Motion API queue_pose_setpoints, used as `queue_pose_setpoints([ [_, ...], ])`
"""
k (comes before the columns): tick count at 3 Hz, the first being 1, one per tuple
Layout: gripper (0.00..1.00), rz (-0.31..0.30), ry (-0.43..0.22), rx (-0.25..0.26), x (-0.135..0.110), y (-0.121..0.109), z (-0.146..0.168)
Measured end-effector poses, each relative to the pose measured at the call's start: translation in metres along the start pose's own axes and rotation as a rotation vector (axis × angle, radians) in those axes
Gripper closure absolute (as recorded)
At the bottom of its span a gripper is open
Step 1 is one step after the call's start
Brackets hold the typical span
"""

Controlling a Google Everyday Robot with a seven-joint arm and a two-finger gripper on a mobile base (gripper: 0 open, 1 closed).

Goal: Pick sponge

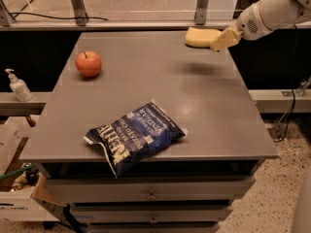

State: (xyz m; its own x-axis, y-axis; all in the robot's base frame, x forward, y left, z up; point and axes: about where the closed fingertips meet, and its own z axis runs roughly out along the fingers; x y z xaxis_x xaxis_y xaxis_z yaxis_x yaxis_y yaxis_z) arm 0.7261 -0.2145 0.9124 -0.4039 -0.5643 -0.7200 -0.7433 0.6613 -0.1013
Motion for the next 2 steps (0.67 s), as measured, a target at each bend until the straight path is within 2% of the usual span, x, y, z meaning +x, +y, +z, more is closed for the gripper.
queue_pose_setpoints([
  [1, 1.00, -0.041, -0.017, -0.019, 0.0008, 0.0238, -0.0236],
  [2, 1.00, -0.043, -0.014, -0.025, 0.0018, 0.0266, -0.0219],
])
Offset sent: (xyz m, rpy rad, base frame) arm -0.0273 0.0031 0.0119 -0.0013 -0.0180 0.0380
